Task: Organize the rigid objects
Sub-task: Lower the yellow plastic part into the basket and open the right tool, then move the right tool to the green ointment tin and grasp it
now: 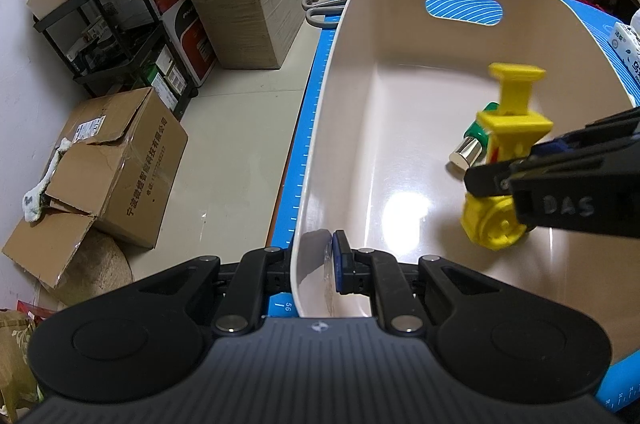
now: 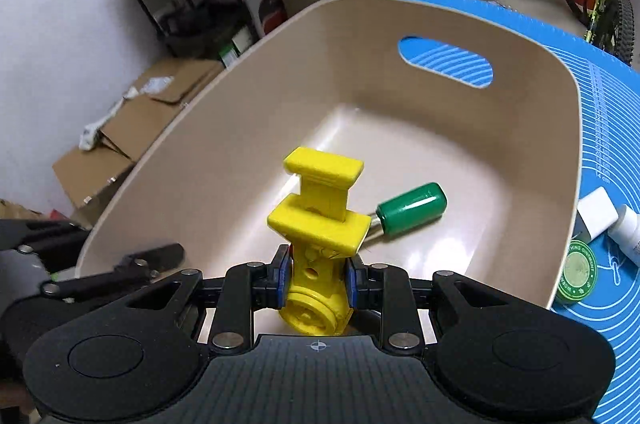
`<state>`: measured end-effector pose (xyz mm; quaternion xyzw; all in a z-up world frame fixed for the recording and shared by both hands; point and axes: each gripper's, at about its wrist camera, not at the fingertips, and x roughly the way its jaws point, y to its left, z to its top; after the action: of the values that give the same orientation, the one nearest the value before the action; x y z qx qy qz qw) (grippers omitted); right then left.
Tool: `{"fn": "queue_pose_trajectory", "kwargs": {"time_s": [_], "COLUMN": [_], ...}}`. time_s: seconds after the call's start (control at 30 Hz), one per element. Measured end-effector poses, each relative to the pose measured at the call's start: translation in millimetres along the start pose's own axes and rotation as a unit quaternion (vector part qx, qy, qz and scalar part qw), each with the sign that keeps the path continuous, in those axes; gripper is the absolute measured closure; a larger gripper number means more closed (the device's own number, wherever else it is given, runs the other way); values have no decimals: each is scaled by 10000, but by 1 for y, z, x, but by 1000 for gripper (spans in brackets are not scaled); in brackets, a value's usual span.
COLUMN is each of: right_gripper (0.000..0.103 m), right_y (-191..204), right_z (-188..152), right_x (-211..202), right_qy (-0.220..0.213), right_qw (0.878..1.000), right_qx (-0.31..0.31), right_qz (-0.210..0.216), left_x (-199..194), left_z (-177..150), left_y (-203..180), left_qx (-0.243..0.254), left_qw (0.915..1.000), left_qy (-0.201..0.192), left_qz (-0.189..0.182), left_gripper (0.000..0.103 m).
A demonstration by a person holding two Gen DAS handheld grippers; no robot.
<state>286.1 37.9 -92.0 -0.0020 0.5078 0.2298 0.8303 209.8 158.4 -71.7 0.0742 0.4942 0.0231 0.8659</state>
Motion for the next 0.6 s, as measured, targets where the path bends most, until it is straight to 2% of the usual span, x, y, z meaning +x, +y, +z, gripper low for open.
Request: {"fn": "queue_pose_trajectory", "kwargs": {"time_s": [0.23, 0.27, 0.3, 0.33, 0.4, 0.6], "right_gripper": [65, 62, 52, 45, 38, 31], "right_y": [2, 2, 3, 5, 6, -2], "right_z": [2, 3, 3, 2, 3, 8], "right_x": [8, 7, 6, 4, -3, -38], "right_qy": [295, 293, 288, 243, 88, -403], "right_qw": [9989, 9987, 9986, 9987, 9986, 9984], "right_qx": [31, 27, 13, -19, -105, 37], "right_qz": [-374, -407, -443, -450, -519, -385], "left_x": [0, 0, 0, 0, 0, 0], "left_z": [1, 1, 1, 1, 1, 0], "left_y": [-1, -1, -2, -2, -2, -2], "left_qx": [33, 35, 33, 32, 29, 36], "left_qw": [10000, 10000, 10000, 10000, 10000, 10000], "left_qy": [-9, -8, -8, -7, -11, -17], "left_qz": [3, 7, 7, 6, 3, 6], "left_gripper": [87, 87, 87, 87, 87, 87]}}
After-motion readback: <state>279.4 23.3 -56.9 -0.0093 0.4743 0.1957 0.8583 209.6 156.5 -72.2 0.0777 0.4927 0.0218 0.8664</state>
